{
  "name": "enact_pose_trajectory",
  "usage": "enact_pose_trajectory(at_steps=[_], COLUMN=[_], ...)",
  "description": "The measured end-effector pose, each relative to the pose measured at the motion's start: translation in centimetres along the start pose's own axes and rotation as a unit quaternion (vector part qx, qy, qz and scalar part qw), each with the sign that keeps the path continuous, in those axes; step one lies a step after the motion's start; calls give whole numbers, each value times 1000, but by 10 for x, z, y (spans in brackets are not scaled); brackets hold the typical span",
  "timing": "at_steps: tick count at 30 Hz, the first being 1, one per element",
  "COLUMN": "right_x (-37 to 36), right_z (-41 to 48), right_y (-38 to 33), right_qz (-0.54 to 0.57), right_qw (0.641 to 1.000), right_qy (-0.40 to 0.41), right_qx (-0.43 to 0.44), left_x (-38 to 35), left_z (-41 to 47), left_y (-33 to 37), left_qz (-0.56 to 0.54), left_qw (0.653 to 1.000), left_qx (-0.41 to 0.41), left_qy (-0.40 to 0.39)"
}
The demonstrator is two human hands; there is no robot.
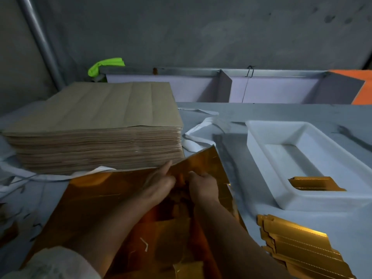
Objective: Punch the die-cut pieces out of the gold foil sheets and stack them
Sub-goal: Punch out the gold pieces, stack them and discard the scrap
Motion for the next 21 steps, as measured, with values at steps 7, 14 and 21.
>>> enact_pose_trajectory(at_steps=[7, 14, 21], right_x=[3, 9, 19], right_z=[12, 17, 6], right_y=[7, 5, 3], right_qz=[-11, 25, 185], right_qw=[999, 998, 978], right_qy=[45, 49, 29], right_qx=[1, 1, -92], left_x=[-1, -6, -5], left_z=[6, 10, 8], left_y=[-30, -36, -34], left_qz=[297, 326, 324], left_qw=[949, 938, 939], left_qx=[-35, -22, -14], left_qy=[102, 117, 112])
Point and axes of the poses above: each hand's wrist, its own z-axis towards the middle knuckle, its own x-axis out of the back of the hand, y = z × x, the point moved 5 cm from there along z, towards the middle knuckle, and after that the axes turned 8 degrees about z, right-handed, at the moved point
